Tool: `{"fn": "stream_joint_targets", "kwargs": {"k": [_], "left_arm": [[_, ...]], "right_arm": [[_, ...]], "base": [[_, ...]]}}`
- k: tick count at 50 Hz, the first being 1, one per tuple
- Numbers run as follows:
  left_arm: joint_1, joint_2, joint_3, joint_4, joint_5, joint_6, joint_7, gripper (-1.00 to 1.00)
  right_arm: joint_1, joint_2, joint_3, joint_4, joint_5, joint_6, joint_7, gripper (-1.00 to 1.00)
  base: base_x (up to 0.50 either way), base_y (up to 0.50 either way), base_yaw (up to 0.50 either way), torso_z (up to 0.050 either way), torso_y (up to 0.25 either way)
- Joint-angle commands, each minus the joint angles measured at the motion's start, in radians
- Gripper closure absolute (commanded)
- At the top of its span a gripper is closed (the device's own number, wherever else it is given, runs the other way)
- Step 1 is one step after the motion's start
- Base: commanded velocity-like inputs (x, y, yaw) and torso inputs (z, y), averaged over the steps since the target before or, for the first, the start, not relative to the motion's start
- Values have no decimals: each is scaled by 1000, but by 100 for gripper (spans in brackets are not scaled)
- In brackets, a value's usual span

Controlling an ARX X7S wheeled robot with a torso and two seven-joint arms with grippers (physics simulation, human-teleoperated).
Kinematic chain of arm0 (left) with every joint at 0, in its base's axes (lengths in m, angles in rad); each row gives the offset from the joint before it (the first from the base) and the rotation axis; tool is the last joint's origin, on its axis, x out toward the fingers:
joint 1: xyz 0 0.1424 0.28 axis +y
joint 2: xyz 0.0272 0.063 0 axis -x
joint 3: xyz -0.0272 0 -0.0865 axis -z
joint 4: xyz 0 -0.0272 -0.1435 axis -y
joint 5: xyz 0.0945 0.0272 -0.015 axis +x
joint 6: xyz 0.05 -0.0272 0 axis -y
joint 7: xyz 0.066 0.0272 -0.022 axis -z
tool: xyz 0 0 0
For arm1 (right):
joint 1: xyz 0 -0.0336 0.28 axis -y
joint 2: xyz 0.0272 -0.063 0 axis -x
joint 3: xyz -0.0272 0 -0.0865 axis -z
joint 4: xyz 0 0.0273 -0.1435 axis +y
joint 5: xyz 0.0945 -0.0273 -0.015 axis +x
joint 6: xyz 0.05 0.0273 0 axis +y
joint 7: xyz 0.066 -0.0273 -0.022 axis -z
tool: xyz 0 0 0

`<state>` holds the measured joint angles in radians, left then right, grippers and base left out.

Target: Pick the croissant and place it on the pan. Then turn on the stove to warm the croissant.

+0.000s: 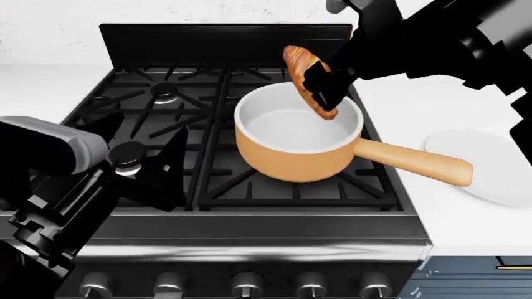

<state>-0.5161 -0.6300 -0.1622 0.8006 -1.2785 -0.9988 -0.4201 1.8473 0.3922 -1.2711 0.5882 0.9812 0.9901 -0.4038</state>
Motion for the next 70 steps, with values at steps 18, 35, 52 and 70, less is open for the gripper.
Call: {"fn": "stream_joint_targets", "kwargs": {"k": [18, 35, 52, 70], "left_arm": [[9, -9, -3, -2, -8, 18, 3, -100], [14, -14, 0, -2, -8, 27, 2, -100], [19, -21, -5, 2, -20, 35, -5, -100], [19, -23, 3, 8, -24, 40, -14, -100]], "right_arm": [[-24, -97, -67, 160, -85, -60, -120, 100], [-55, -103, -93, 156, -98, -60, -137, 100], [-62, -111, -91, 163, -95, -55, -139, 100], [-47, -73, -53, 90, -65, -28, -92, -100]], "base": [[0, 0, 0, 0, 0], [0, 0, 0, 0, 1], [0, 0, 0, 1, 0], [0, 0, 0, 0, 0]]}}
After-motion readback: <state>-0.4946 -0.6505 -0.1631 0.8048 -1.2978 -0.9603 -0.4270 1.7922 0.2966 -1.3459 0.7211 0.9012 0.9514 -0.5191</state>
